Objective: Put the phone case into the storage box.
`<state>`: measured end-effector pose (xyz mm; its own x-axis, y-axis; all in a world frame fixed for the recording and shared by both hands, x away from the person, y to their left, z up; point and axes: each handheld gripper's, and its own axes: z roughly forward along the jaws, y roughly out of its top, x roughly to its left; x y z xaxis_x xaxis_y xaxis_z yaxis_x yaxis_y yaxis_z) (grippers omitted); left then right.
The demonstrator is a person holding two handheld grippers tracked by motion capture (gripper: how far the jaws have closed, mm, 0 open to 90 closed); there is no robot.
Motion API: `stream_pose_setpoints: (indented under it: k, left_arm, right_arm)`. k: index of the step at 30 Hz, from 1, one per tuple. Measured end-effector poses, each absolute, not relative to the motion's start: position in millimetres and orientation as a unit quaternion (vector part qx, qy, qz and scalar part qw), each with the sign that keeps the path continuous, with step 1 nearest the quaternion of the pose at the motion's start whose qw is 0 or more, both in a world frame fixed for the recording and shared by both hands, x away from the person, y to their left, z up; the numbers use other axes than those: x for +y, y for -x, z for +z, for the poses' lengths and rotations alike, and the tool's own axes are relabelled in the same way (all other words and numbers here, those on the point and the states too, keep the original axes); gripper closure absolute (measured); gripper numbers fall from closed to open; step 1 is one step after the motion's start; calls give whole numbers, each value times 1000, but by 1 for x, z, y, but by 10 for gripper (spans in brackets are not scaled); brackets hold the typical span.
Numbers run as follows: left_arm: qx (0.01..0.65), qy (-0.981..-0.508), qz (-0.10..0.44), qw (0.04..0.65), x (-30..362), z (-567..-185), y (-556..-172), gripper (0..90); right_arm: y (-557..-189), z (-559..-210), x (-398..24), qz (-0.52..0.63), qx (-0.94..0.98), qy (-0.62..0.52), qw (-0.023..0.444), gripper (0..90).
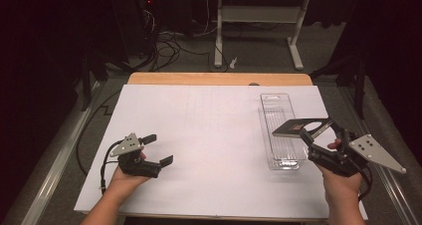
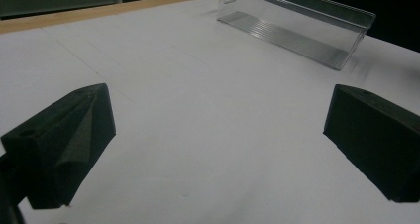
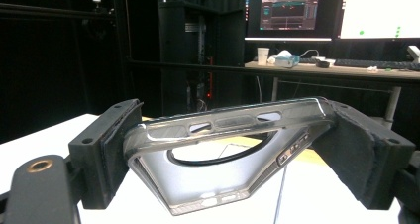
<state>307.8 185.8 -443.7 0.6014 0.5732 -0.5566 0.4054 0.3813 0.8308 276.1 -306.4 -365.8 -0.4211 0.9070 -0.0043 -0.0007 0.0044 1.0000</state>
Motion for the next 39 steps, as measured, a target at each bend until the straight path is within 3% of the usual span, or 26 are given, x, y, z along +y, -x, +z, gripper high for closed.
stream_pose_setpoints:
  k: [18,39]
  left_arm:
    - [442,-552,61,704,186,-443,-308,7]
    - [438,-551,57,708,186,-442,-306,7]
  right_arm:
    - [-277,-362,-302,595,584,-388,393,147]
    - [-305,-360,-281,571,588,-399,410,147]
